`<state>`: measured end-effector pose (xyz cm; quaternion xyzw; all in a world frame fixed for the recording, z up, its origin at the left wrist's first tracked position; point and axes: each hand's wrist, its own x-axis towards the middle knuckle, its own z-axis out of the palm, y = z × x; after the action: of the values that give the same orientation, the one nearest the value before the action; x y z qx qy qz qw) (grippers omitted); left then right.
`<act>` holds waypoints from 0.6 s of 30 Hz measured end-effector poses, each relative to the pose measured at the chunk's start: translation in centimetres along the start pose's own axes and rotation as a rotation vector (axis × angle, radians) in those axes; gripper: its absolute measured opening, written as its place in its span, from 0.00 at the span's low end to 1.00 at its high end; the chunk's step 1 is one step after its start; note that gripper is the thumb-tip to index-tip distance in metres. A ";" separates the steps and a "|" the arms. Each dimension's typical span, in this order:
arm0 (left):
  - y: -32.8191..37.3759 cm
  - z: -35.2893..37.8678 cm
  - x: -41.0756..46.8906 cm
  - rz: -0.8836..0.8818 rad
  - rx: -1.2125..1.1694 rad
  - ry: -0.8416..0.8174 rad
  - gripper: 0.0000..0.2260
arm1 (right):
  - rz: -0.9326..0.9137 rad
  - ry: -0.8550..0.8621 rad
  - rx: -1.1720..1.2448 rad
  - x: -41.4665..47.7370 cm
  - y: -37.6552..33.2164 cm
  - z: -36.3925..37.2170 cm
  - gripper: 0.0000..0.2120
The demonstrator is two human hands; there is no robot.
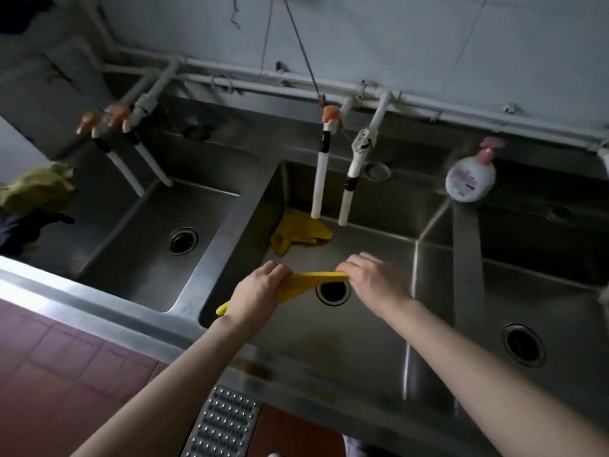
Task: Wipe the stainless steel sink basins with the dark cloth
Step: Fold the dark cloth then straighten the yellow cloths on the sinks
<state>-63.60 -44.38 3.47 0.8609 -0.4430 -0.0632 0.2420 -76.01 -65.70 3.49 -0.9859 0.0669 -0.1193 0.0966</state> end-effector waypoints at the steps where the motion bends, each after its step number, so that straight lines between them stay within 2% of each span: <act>1: -0.9 -0.7 -0.4 -0.006 0.015 0.010 0.12 | -0.008 0.000 0.001 0.5 -1.2 0.2 0.13; 6: -4.9 -4.5 0.0 0.012 0.074 0.063 0.11 | -0.036 0.054 0.053 4.2 -4.9 0.7 0.12; 10: -7.9 -8.3 2.0 0.078 0.187 0.128 0.11 | -0.131 0.140 0.095 8.7 -6.3 1.5 0.12; 14: -12.0 -10.9 4.2 0.021 0.266 0.197 0.08 | -0.161 0.198 0.102 13.4 -8.2 3.7 0.13; 18: -16.0 -10.5 3.0 -0.076 0.299 0.139 0.07 | -0.223 0.208 0.144 13.9 -10.3 7.3 0.17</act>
<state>-46.73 -35.16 5.39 0.9058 -0.3966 0.0542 0.1386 -59.71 -56.61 1.73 -0.9601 -0.0421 -0.2350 0.1458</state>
